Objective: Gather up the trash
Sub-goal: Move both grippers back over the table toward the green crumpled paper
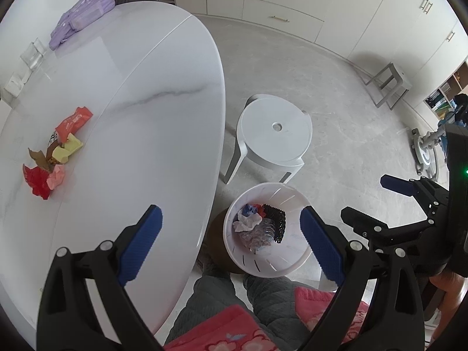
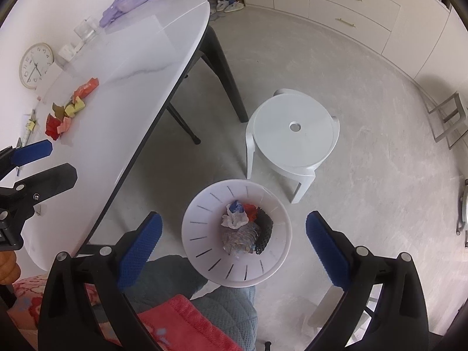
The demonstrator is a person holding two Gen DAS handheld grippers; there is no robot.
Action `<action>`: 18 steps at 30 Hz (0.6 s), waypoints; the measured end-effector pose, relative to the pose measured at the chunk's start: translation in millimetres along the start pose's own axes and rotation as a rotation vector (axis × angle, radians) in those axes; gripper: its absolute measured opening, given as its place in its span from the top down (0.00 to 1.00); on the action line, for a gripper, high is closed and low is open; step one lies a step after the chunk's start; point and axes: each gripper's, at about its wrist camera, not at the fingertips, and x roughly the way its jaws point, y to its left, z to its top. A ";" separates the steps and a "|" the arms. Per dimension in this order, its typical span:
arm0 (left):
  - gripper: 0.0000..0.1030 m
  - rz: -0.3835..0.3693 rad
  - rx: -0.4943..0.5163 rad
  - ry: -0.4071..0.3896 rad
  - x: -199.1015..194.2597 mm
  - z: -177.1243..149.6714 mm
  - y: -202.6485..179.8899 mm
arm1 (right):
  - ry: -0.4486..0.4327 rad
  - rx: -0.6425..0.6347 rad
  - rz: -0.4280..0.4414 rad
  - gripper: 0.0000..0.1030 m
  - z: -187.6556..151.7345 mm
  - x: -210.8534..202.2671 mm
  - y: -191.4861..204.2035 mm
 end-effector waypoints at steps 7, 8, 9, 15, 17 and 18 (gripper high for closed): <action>0.12 0.000 -0.019 0.000 -0.7 -3.2 6.7 | 0.003 -0.020 0.003 0.05 0.3 0.9 8.9; 0.12 0.000 -0.021 0.000 -1.0 -3.7 7.3 | 0.003 -0.022 0.004 0.05 0.3 0.7 9.7; 0.12 0.000 -0.024 0.000 -1.3 -4.1 8.1 | 0.004 -0.023 0.004 0.05 0.1 0.5 10.5; 0.12 0.016 -0.074 -0.009 -5.1 -6.6 24.4 | 0.005 -0.036 0.012 0.05 3.1 1.6 17.1; 0.12 0.028 -0.112 -0.013 -6.8 -9.0 37.0 | 0.007 -0.049 0.018 0.05 7.3 3.4 23.2; 0.12 0.037 -0.133 -0.017 -8.1 -10.9 44.2 | 0.008 -0.058 0.024 0.05 9.3 4.1 26.6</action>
